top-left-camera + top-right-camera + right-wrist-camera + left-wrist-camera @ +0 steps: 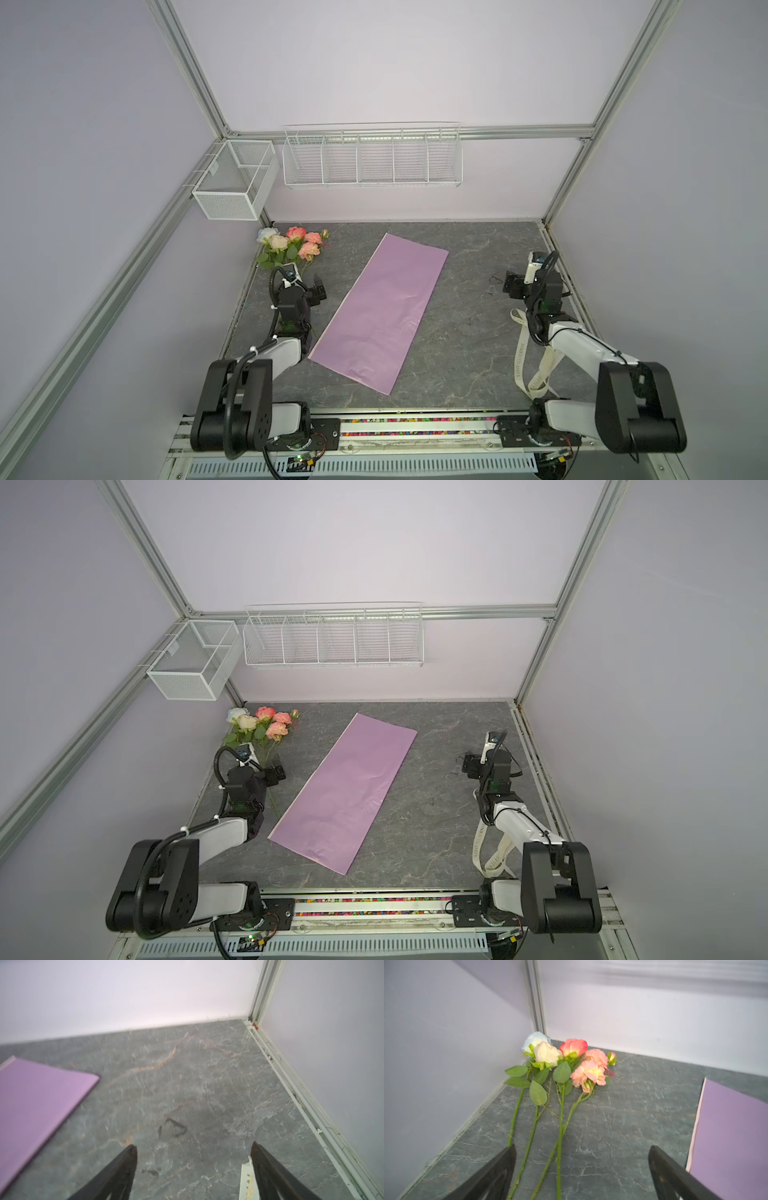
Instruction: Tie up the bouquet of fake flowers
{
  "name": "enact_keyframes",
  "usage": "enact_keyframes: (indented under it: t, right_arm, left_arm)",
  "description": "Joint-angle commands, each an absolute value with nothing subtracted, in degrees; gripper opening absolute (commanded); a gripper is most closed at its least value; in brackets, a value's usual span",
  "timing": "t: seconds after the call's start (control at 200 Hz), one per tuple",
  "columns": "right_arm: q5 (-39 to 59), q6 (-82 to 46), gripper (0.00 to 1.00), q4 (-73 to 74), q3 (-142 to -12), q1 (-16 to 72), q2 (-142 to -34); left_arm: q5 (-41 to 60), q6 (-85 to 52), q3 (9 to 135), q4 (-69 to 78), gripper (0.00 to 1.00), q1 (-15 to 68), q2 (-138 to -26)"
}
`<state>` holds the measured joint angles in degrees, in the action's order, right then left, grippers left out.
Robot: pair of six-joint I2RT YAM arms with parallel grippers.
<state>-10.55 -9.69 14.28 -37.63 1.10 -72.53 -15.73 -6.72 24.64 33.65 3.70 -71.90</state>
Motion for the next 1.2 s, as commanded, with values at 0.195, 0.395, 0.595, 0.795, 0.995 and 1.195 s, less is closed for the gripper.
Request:
enact_keyframes:
  t: [0.195, 0.395, 0.595, 0.795, 0.995, 1.195]
  right_arm:
    - [26.2, -34.25, 0.92, -4.92, -41.61, 3.35, -69.81]
    - [22.05, -42.38, 0.98, -2.8, -38.82, 17.21, -70.56]
    - [17.29, -50.36, 0.8, 3.84, -38.32, 29.81, -76.68]
    - [14.37, -57.17, 0.68, 7.49, -41.29, 36.53, -85.09]
    - [15.03, -58.4, 0.58, 9.24, -45.62, 37.09, -93.45]
    - [13.94, -59.25, 0.58, 8.3, -49.86, 36.74, -99.39]
  left_arm:
    - [-3.06, -22.37, 31.37, 4.27, 0.99, 3.25, -56.59]
    - [12.49, -26.94, 28.07, 2.46, 0.98, 3.25, -54.07]
    - [16.5, -28.69, 25.87, -1.41, 0.97, 3.3, -54.43]
    - [18.25, -29.58, 25.01, -2.9, 0.97, 3.33, -55.18]
    - [21.42, -30.72, 23.93, -1.19, 0.97, 3.34, -57.67]
    - [23.94, -30.5, 23.75, -0.37, 0.96, 3.69, -61.06]
